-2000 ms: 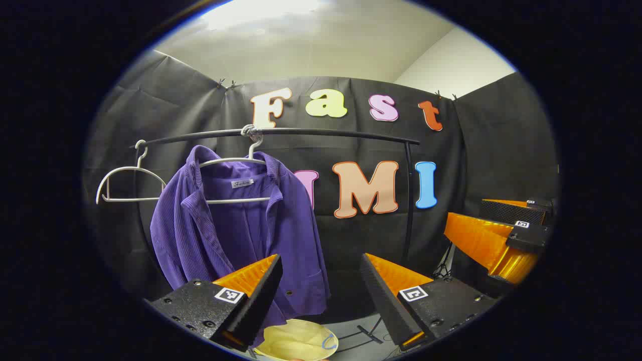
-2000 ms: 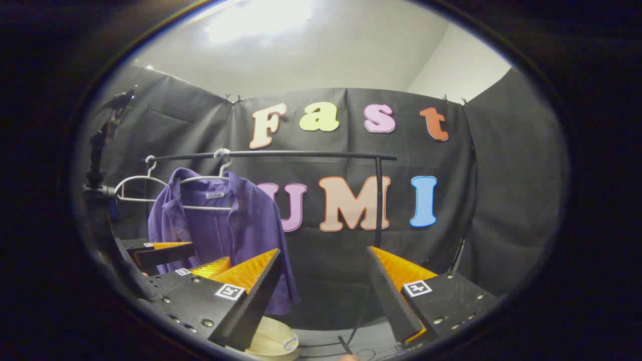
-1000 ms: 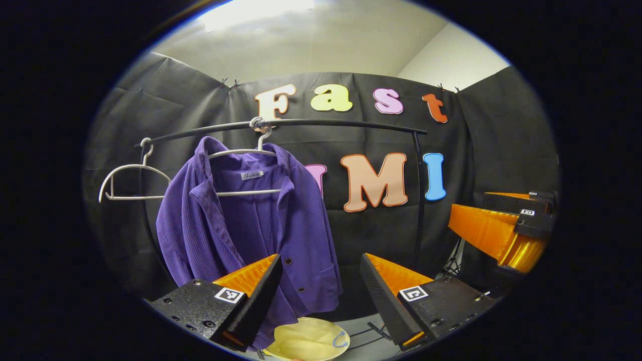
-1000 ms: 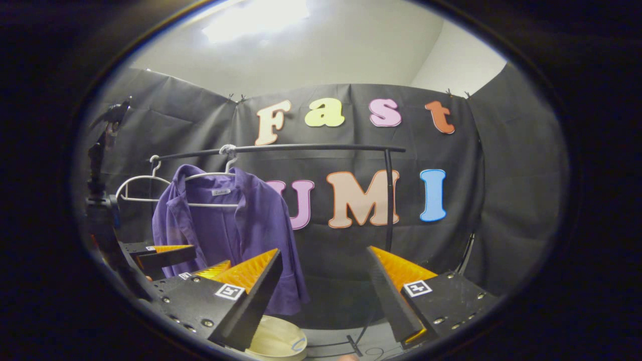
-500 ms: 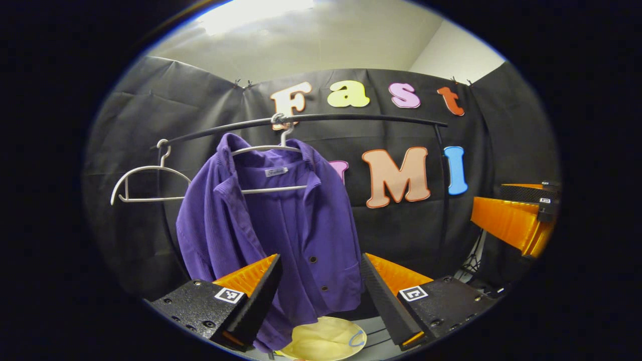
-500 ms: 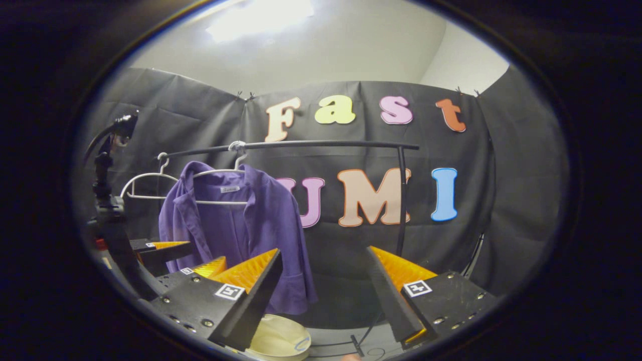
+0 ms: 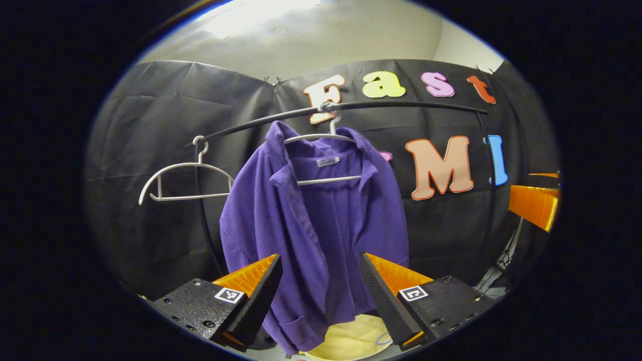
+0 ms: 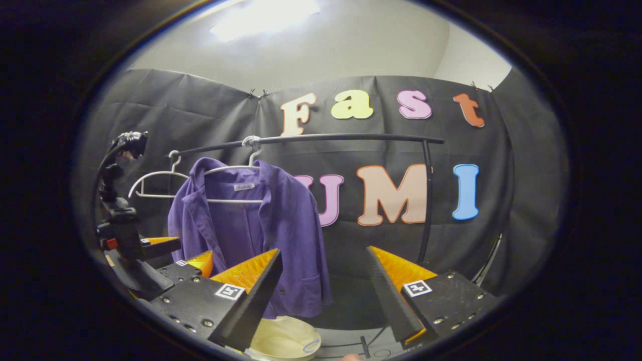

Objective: Grasp the clothes on the hanger with both hands and then place them into the laundry hamper below.

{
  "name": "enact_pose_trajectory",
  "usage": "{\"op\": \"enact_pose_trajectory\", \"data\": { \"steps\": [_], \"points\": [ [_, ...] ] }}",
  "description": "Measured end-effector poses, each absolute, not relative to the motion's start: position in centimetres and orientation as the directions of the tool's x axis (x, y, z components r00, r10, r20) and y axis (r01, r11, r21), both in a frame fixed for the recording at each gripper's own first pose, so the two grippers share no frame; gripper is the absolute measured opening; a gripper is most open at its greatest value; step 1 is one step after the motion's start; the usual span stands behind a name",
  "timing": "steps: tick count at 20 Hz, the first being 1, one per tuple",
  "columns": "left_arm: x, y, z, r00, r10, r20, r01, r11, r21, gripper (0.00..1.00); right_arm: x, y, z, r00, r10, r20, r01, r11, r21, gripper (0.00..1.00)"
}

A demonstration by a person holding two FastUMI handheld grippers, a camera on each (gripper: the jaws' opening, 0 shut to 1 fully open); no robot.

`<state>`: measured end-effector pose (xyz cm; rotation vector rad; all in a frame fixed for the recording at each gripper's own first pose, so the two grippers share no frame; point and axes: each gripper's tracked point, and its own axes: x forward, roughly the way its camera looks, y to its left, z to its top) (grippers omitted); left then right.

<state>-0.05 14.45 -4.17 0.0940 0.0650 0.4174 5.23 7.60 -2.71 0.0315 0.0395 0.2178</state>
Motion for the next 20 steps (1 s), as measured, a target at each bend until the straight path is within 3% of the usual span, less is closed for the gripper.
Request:
{"op": "enact_pose_trajectory", "data": {
  "steps": [5, 10, 16, 19, 20],
  "points": [
    [-0.1, 17.7, -4.4, 0.868, 0.496, -0.039, -0.487, 0.863, 0.139, 0.96, 7.5, 10.8, -3.7, 0.954, 0.297, -0.041, -0.295, 0.954, 0.045, 0.96],
    [0.1, 20.4, -4.7, 0.828, 0.560, -0.034, -0.548, 0.820, 0.165, 0.97, 9.6, 14.0, -4.9, 0.926, 0.374, -0.048, -0.371, 0.926, 0.066, 0.99],
    [2.2, 19.0, -3.8, 0.870, 0.493, -0.005, -0.491, 0.868, 0.074, 0.97, 11.2, 15.0, -5.9, 0.913, 0.402, -0.066, -0.398, 0.915, 0.068, 0.99],
    [3.8, 18.9, -4.0, 0.867, 0.498, -0.010, -0.495, 0.863, 0.101, 0.97, 12.2, 14.9, -6.2, 0.912, 0.405, -0.071, -0.400, 0.913, 0.075, 0.96],
    [4.4, 19.2, -4.2, 0.861, 0.508, -0.013, -0.504, 0.857, 0.107, 0.96, 12.7, 14.8, -6.4, 0.910, 0.407, -0.074, -0.402, 0.913, 0.074, 0.99]
  ]
}}
